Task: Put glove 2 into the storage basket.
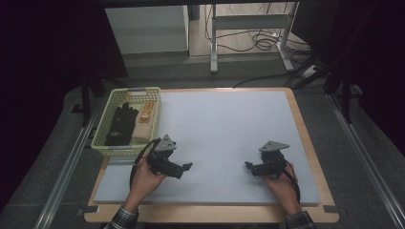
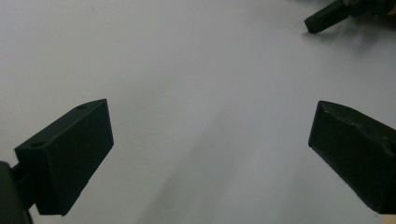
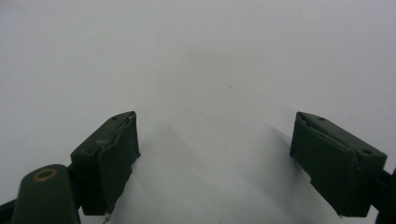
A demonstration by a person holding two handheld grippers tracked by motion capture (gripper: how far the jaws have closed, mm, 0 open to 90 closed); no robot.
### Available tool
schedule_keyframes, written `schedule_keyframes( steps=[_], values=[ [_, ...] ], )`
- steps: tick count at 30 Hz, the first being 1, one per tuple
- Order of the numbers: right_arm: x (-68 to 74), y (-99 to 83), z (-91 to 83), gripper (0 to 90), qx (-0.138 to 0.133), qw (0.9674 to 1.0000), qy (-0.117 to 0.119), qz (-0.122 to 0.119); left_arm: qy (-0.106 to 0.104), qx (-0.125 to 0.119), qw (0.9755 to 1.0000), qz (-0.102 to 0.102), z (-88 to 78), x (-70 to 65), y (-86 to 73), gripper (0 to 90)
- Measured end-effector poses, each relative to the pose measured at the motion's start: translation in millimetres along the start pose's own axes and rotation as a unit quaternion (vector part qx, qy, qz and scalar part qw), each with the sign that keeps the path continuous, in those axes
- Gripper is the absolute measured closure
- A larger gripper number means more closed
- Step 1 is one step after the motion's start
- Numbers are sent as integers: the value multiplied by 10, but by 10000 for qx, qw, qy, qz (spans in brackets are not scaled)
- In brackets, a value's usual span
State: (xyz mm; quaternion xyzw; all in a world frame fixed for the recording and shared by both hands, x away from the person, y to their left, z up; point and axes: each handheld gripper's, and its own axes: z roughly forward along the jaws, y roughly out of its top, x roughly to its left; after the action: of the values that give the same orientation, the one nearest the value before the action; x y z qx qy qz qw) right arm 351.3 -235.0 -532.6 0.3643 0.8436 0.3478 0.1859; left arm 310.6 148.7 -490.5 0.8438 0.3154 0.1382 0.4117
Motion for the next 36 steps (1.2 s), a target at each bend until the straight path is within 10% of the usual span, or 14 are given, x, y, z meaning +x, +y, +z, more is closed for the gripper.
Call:
schedule_keyframes(
  steps=[36],
  values=[
    [5, -3, 0, 148, 0, 10000, -13, -19, 154, 680, 9973, -212, 205, 38, -607, 0]
  ],
)
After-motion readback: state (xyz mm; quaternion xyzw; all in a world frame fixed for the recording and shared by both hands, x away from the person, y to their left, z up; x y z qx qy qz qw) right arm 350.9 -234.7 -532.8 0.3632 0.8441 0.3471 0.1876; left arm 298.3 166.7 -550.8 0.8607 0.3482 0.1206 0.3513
